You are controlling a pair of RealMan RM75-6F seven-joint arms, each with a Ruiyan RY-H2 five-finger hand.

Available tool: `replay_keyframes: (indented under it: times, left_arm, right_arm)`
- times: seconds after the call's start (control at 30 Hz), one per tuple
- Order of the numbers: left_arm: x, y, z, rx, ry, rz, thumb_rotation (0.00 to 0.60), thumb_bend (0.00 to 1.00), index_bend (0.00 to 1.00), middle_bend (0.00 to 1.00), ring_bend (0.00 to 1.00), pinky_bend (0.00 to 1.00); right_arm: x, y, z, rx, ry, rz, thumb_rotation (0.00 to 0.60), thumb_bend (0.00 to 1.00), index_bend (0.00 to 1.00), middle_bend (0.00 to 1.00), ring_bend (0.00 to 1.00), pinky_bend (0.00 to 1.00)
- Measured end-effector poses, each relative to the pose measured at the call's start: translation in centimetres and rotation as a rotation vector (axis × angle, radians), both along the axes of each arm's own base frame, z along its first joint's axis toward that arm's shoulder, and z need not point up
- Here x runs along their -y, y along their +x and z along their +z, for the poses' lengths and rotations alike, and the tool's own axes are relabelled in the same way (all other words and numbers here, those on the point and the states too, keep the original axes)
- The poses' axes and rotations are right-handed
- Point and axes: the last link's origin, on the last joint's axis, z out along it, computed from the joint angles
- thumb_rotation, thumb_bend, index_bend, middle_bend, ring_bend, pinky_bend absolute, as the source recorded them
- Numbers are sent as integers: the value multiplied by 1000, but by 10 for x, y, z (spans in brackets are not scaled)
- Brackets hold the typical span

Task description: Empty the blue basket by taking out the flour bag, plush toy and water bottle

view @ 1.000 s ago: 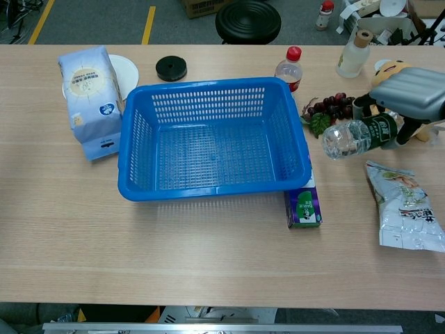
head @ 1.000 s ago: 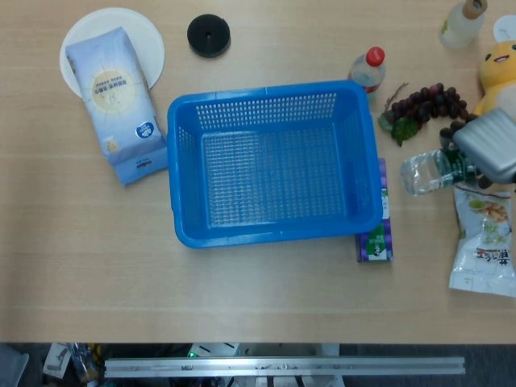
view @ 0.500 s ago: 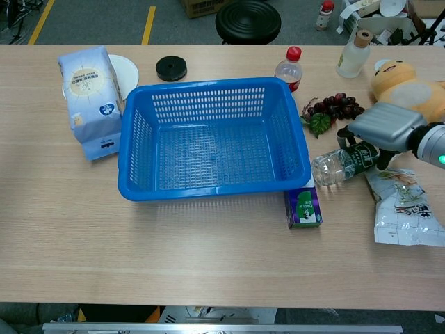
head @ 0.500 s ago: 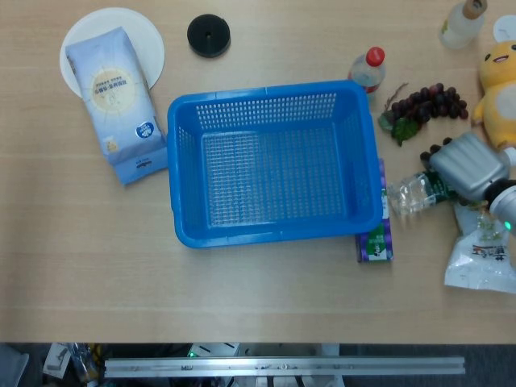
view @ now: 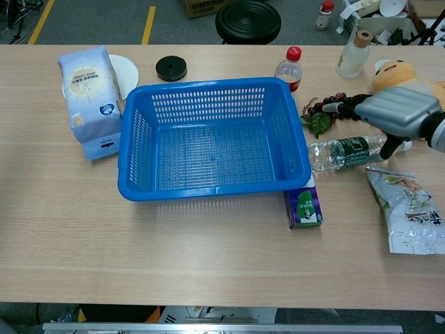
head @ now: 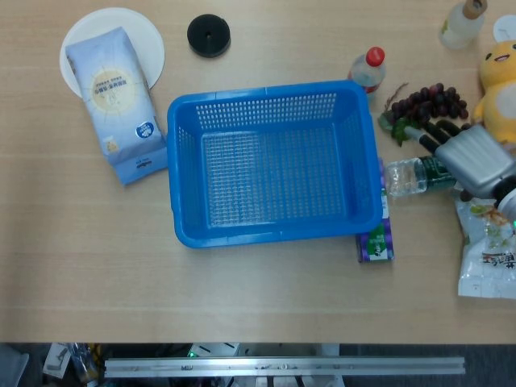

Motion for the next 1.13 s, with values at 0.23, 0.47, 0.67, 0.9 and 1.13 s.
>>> replay_keyframes:
  times: [0.23, 0.47, 0.67, 0.9, 1.13]
  left_arm:
    - [-3, -2, -4, -22, 6, -5, 600, 202, 0, 45, 0, 257]
    - [-4, -1, -10, -40, 25, -20, 600, 202, 0, 47, 0, 248]
    - [-2, 1, -15, -60, 49, -40, 600, 201, 0, 47, 0, 247]
    - [4, 3, -21, -80, 56, -56, 600, 202, 0, 47, 0, 247]
    - [7, 1, -24, -76, 55, -54, 600, 202, 0, 47, 0, 246]
  right_arm:
    - [-6, 8, 50, 157, -192, 14, 600, 128, 144, 315, 296, 504]
    - [-30, -7, 100, 195, -406, -1, 600, 129, 208, 343, 329, 534]
    - [-58, -20, 123, 190, -530, -39, 600, 129, 236, 346, 336, 536]
    - [-92, -34, 137, 169, -632, -109, 600, 129, 236, 350, 341, 538]
    - [-112, -42, 144, 167, -676, -157, 600, 129, 236, 350, 342, 538]
